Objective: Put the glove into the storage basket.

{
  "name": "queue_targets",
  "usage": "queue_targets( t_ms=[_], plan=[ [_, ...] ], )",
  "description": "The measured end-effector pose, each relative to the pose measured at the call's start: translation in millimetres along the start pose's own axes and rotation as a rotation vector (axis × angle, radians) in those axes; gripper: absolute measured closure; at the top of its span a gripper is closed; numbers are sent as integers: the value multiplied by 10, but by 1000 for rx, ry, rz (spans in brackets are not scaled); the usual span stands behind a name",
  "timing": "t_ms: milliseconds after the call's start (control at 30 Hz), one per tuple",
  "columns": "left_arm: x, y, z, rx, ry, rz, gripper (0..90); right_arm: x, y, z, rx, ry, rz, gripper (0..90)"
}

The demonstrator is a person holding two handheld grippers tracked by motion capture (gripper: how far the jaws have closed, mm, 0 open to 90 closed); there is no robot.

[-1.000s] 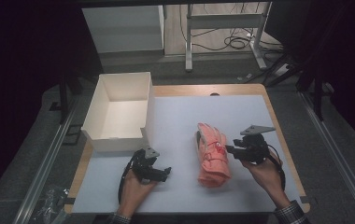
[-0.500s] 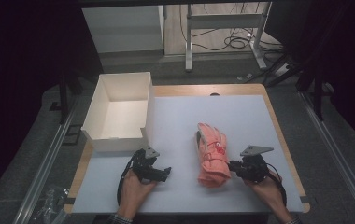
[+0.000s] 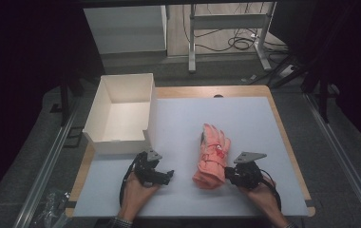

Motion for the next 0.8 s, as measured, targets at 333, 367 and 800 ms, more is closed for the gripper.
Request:
queue_targets(
  t_ms=[333,367,800],
  plan=[
    [4,-1,-2,4,-3,4,20,103,145,177,-5,0,-8,723],
    [4,-1,-2,5,-2,5,19,115,169,203,-5,-3,-8,722],
    [5,2,-2,10,-2,11,17,143,414,454,-15,-24,-13,718]
  ],
)
Point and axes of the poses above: each handheld gripper's, and its own axes: z roughly forward along the jaws, y roughly out of its top, x roughly to its left, the point moved 3 cm from there along z, roughly forward along the jaws, and after that the axes turned 2 degrees about x, right-handed, at the moved point
